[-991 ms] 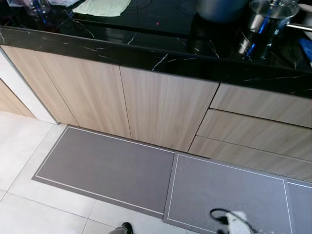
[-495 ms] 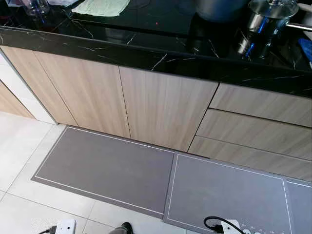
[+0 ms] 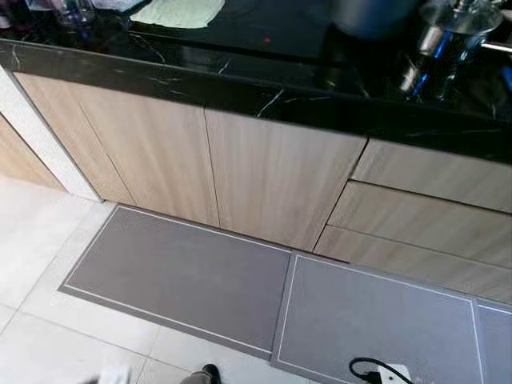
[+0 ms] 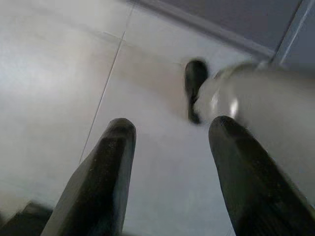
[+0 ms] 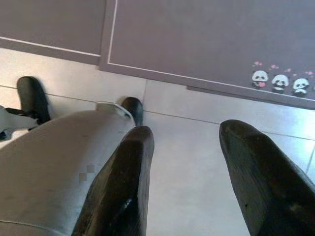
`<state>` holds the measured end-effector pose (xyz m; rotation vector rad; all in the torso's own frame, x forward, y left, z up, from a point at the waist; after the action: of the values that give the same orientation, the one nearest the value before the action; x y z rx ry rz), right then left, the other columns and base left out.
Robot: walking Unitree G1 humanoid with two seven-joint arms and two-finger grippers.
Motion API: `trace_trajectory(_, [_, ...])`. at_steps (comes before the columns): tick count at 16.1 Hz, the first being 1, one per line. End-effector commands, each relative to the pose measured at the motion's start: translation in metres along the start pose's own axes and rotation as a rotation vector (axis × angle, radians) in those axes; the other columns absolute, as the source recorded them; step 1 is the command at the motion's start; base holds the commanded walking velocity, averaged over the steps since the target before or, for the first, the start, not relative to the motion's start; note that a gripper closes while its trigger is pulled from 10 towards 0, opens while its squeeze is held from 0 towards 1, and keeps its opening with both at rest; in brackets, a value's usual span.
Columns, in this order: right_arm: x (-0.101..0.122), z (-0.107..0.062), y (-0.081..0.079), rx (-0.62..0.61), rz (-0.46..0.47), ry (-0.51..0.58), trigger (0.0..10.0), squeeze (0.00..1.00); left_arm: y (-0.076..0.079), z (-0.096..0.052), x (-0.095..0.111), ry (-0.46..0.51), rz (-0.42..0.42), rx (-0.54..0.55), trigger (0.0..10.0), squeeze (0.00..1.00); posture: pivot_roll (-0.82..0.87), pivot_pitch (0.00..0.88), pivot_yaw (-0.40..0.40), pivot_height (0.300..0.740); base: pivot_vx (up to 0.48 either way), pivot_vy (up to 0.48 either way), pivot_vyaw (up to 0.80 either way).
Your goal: Kitchen organization
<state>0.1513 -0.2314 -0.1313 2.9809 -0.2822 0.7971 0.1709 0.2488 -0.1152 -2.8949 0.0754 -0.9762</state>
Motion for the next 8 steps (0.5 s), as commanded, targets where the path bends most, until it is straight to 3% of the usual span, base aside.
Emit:
trace_trajectory(1, [-0.007,-0.003,0.012,-0.023,0.010,-0.007,10.0,0.00,-0.001,-0.004,-0.015,-0.052,0.021,0.001,10.0,0.00,0.08,0.158,-0.020,0.740,0.000,0.000,0.00])
trace_trajectory(3, [-0.008,-0.007,0.031,-0.084,0.063,-0.008,10.0,0.00,-0.002,-0.004,-0.014,-0.049,0.026,0.005,10.0,0.00,0.07,0.174,-0.018,0.740,0.000,0.000,0.00])
trace_trajectory(4, [-0.009,-0.007,0.033,-0.085,0.067,-0.011,10.0,0.00,-0.002,-0.003,-0.014,-0.047,0.028,0.008,10.0,0.00,0.07,0.176,-0.017,0.740,0.000,0.000,0.00])
trace_trajectory(8, [-0.018,-0.005,0.012,-0.034,0.058,-0.027,10.0,0.00,-0.002,-0.001,-0.004,-0.012,0.024,0.027,10.0,0.00,0.08,0.190,-0.012,0.740,0.000,0.000,0.00])
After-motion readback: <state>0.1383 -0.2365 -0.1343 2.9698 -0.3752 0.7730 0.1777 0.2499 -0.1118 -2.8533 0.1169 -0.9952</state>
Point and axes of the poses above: a point about 5 cm out from each wrist's last joint towards the gripper, its own z axis pointing out of the wrist towards the gripper, its own x axis along the axis of the wrist's last joint, y = z × x, the point moved 4 cm from there along z, pointing out of the wrist towards the gripper, and after that the axes turned 7 degrees about z, right-handed, at the moved point
